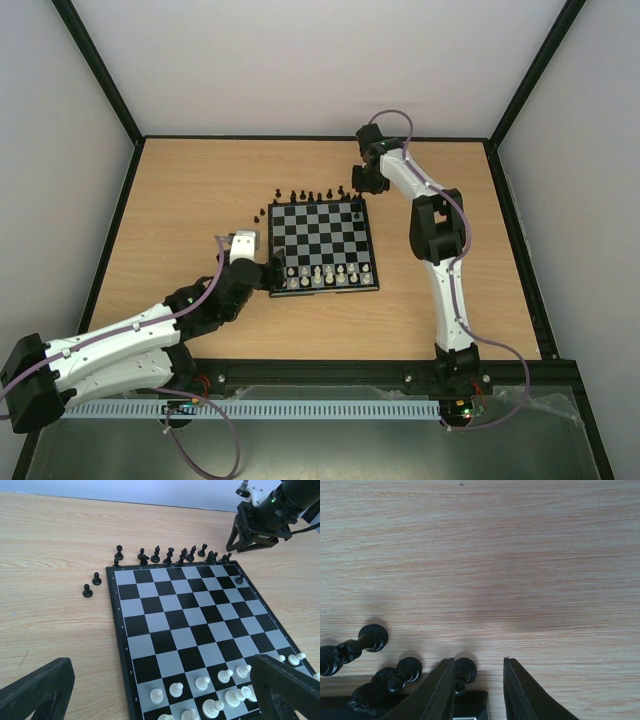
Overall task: Set up the chess pieces on the board
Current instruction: Pick up the chess piece at the center of the board, then place the chess piece on the chessboard, then pick up the chess piece at the center of the board.
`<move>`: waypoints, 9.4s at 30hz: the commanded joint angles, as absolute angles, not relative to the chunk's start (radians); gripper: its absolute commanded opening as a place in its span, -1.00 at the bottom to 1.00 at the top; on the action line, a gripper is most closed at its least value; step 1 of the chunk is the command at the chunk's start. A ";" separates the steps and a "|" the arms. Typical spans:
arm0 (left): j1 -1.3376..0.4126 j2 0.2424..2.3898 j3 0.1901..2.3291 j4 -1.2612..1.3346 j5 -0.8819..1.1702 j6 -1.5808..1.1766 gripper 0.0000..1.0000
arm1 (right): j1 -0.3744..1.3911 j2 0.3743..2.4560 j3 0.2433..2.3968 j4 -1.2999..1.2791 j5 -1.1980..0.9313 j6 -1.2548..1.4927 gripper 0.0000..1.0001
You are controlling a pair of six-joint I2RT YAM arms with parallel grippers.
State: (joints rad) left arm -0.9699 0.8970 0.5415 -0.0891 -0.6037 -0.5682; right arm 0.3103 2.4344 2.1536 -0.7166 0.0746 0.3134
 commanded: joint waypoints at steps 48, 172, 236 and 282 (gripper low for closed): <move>-0.962 0.853 0.529 -0.101 -0.618 -0.563 0.98 | 0.359 2.396 2.175 -0.762 0.163 0.313 -0.97; -0.962 0.778 0.512 -0.109 -0.606 -0.570 0.98 | 0.492 2.143 1.891 -0.713 0.078 0.333 0.40; -0.962 0.798 0.512 -0.113 -0.635 -0.569 0.98 | 0.421 2.496 2.226 -0.756 0.086 0.313 -0.71; -0.962 0.798 0.512 -0.109 -0.621 -0.570 0.98 | 0.438 2.257 1.956 -0.674 0.115 0.320 -0.83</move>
State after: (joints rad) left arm -0.9695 0.8001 0.5259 -0.1127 -0.6102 -0.5690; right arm 0.4263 2.2971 1.9808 -0.6666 0.1055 0.3180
